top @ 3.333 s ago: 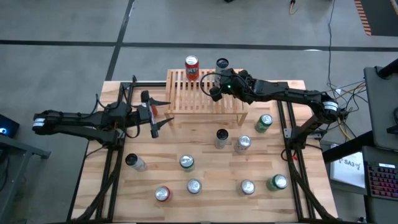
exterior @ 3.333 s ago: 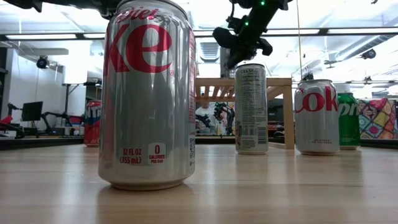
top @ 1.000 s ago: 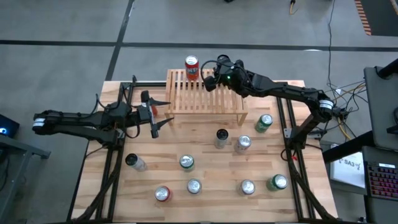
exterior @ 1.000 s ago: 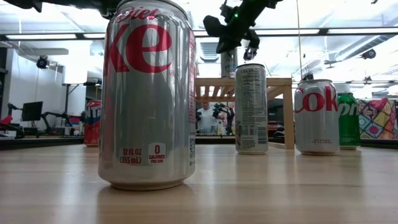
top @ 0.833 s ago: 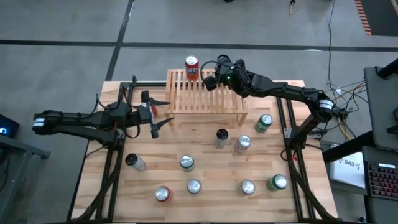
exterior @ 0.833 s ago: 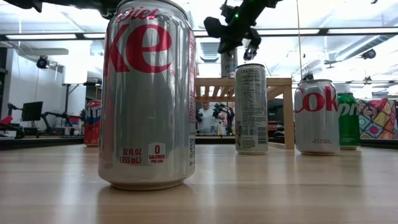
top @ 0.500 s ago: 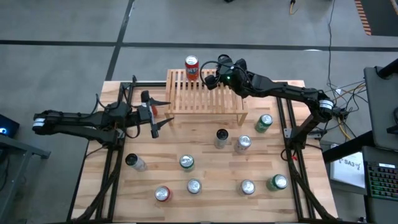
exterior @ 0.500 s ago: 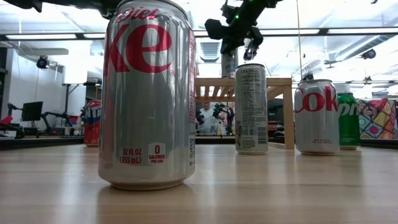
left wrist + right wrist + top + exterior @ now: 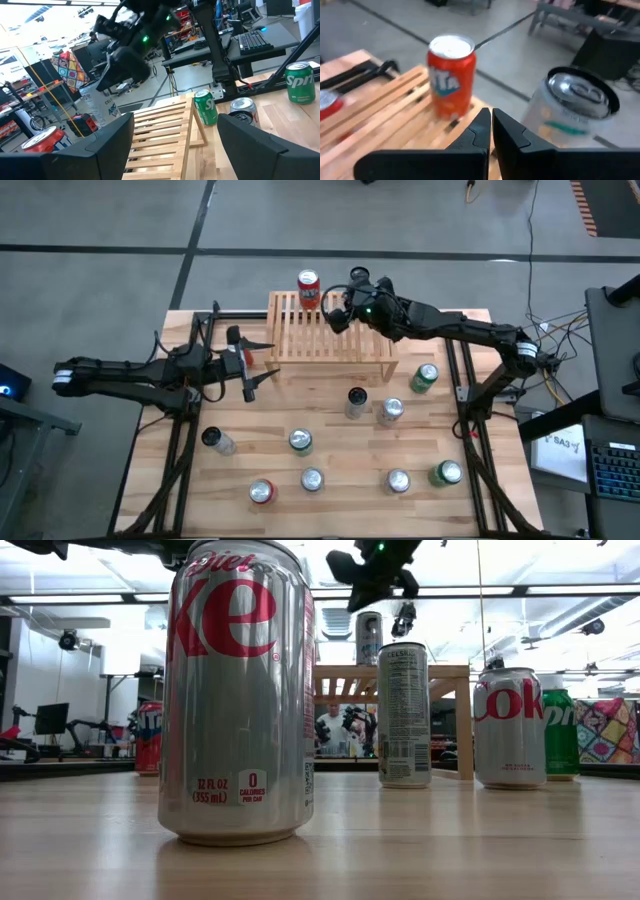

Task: Place canned beverage on shelf
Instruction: Put the white blue soda can on the shelf

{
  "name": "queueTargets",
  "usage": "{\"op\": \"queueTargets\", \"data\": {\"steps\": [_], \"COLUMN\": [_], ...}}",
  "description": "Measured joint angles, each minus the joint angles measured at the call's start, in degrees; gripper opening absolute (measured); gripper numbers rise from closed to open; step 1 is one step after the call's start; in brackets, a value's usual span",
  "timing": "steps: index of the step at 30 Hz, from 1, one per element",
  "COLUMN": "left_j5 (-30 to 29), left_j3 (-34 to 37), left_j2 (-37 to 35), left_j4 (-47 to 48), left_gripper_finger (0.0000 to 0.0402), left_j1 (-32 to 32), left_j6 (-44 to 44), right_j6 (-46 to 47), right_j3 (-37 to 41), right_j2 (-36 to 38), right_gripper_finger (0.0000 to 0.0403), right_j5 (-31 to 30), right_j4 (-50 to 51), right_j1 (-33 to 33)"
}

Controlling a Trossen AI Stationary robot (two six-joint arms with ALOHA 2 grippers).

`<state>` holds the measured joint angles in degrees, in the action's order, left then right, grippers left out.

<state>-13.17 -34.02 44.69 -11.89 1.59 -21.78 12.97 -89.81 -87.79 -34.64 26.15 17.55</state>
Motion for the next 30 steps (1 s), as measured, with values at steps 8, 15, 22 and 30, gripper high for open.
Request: {"op": "queueTargets", "data": {"steps": [8,15,22,30], "left_j5": [0.0,0.0,0.0,0.0], "left_j3": [0.0,0.0,0.0,0.0], "left_j2": [0.0,0.0,0.0,0.0], "left_j4": [0.2,0.2,0.1,0.1], "left_gripper_finger": [0.0272,0.0272,0.0272,0.0272], "left_j1": [0.0,0.0,0.0,0.0], "left_j6": [0.2,0.1,-0.2,-0.2], "right_j6": [10.3,12.3,11.1,9.5], "right_j3": [-2.0,-1.8,-1.8,-1.8], "right_j2": [0.2,-1.9,-4.6,-6.4], "right_gripper_finger": [0.0009,0.0009,0.0009,0.0009], "right_j5": [1.7,1.6,1.6,1.7], "right_j4": [19.1,21.3,20.3,17.5], "right_j1": [0.9,2.6,5.1,5.7]}}
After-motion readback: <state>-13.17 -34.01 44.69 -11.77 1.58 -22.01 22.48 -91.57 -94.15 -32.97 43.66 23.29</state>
